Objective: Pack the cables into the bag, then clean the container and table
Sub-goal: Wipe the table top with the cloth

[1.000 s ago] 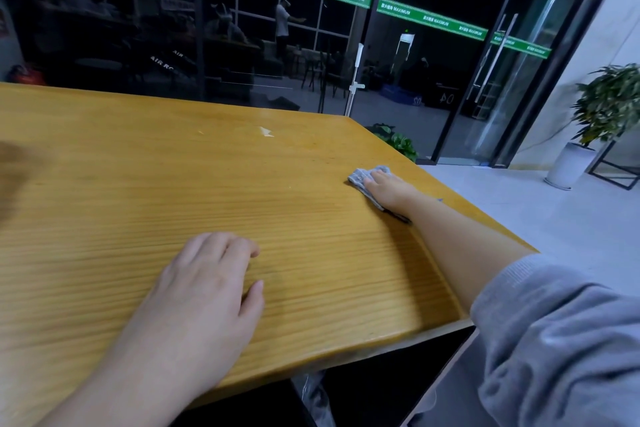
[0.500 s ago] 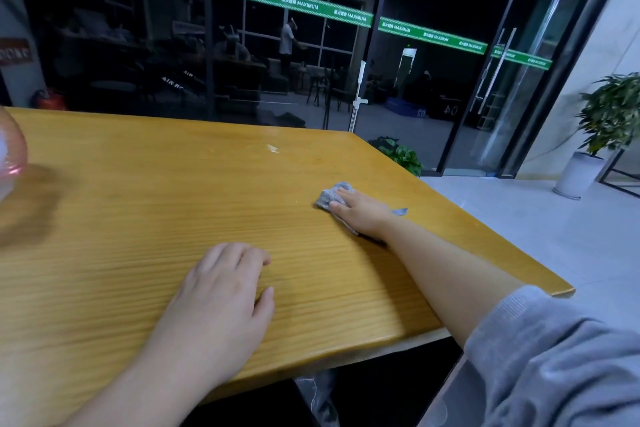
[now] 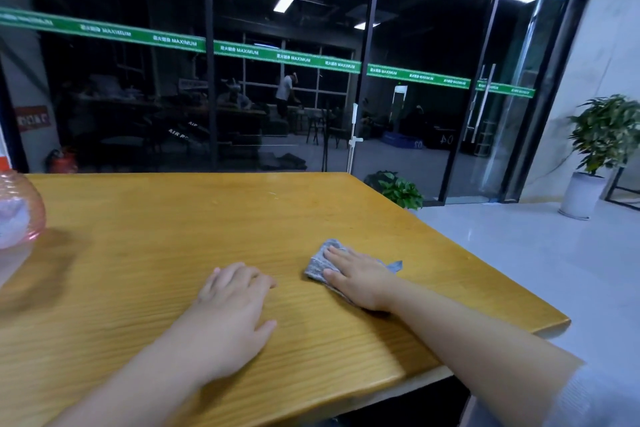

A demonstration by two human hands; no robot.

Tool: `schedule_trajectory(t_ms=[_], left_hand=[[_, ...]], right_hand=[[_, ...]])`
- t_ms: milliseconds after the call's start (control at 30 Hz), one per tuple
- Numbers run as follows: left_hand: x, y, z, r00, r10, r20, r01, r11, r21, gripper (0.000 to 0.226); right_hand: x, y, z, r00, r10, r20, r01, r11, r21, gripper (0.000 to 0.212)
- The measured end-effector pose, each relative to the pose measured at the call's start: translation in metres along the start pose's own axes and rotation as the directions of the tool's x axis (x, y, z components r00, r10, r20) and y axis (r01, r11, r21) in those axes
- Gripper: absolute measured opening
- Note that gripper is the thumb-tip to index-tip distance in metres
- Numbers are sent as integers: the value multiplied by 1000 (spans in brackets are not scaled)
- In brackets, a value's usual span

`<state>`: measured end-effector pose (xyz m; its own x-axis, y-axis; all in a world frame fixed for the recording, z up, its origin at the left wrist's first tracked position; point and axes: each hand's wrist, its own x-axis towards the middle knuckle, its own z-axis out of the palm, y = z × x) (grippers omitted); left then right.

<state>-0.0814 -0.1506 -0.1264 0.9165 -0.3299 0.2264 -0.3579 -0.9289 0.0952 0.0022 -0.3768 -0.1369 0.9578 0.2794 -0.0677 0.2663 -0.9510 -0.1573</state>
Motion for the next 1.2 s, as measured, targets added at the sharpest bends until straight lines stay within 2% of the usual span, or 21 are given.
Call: schedule_trajectory(t_ms=[167, 400, 533, 767, 1200], left_hand=[[24, -8, -2, 986, -30, 167, 25, 999, 33, 55], [47, -29, -11, 956, -99, 275, 92, 995, 36, 59], [56, -39, -11, 961, -126, 248, 121, 992, 36, 58], [69, -44, 12, 983, -71, 168, 69, 997, 18, 51], [77, -52, 23, 998, -42, 51, 45, 997, -65, 38]], right_hand=[[9, 34, -2, 990, 142, -23, -142, 990, 10, 57], [31, 83, -12, 934, 345, -98, -345, 938, 9, 54], [56, 114, -11, 878, 459, -137, -462, 887, 14, 53], [91, 142, -14, 828, 538, -158, -542, 840, 22, 58], [148, 179, -26, 842, 520, -143, -517, 854, 60, 68]])
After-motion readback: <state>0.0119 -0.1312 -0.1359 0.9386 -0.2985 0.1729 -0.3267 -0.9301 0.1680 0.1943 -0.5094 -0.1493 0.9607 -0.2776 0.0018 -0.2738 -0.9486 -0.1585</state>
